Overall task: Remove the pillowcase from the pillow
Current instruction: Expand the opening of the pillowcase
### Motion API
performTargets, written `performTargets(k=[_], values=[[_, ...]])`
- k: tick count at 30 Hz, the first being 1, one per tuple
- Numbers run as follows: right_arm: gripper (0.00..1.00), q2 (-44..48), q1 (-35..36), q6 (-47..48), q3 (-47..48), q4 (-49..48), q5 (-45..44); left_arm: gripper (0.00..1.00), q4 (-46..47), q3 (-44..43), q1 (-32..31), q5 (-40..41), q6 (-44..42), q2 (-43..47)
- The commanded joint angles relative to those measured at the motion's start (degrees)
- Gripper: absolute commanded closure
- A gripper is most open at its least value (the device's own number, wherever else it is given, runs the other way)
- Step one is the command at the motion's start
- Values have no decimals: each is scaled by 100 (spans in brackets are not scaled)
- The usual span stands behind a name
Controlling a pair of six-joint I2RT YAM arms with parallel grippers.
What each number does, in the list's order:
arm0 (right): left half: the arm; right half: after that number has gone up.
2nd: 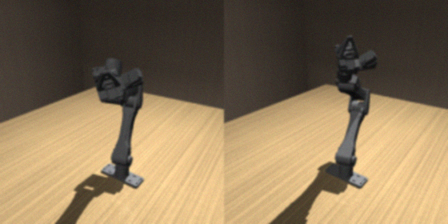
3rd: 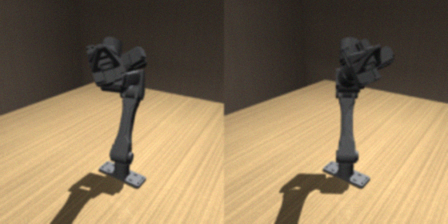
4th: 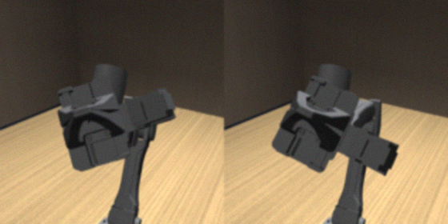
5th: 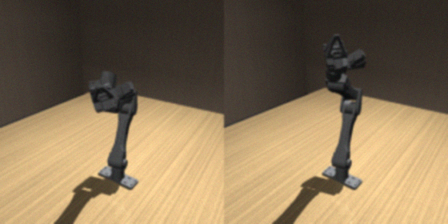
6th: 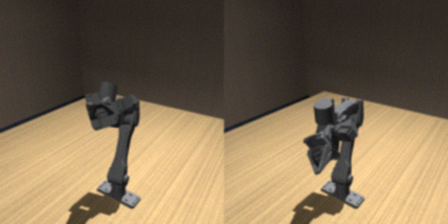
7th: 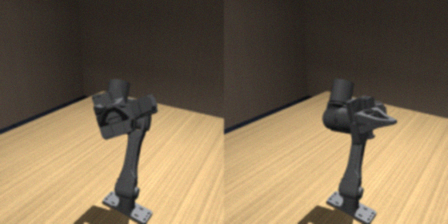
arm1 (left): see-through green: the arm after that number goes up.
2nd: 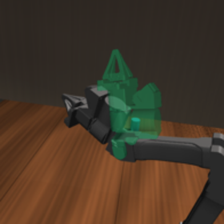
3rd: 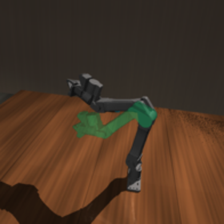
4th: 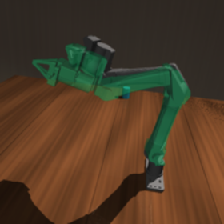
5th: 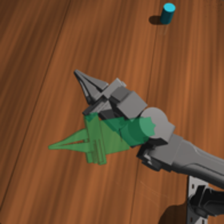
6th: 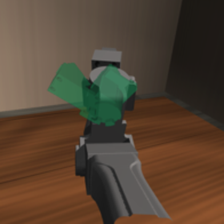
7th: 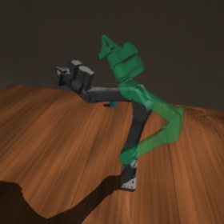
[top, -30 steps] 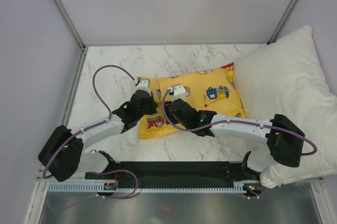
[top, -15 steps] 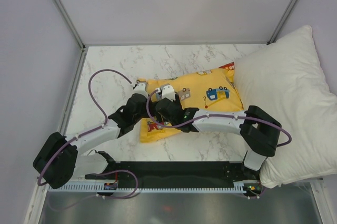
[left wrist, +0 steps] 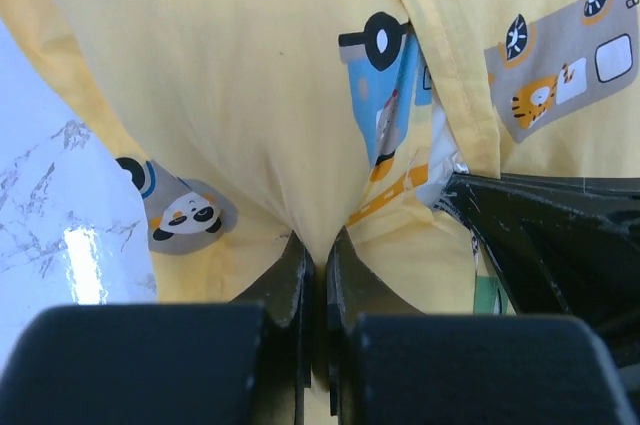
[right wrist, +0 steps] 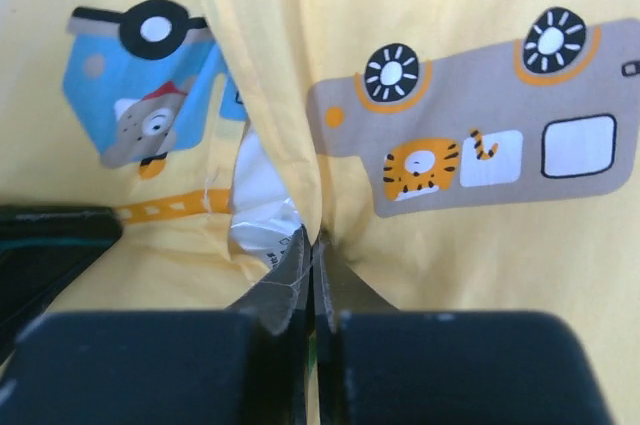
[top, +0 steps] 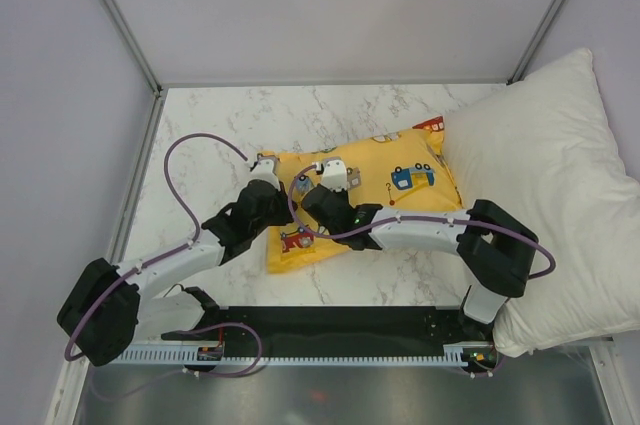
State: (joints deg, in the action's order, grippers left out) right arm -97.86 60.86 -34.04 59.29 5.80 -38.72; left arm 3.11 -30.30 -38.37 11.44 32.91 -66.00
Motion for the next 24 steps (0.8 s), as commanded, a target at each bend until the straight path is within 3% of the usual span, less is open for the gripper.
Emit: performTargets(k=[1,11,19,24], values=[[100,4,-443,47,-356,974,-953,98,-654,130,5,279,67,201],[100,742,-917,29,-760,1344,-1481,98,-874,104,49,552,58,245],[100,699,-1015,64,-1059,1029,-1007,98,-971,-89,49,667,-82,148],[100,1094,-857,433,-1428,134,-269,98,-900,-352,49,403,-346,61]])
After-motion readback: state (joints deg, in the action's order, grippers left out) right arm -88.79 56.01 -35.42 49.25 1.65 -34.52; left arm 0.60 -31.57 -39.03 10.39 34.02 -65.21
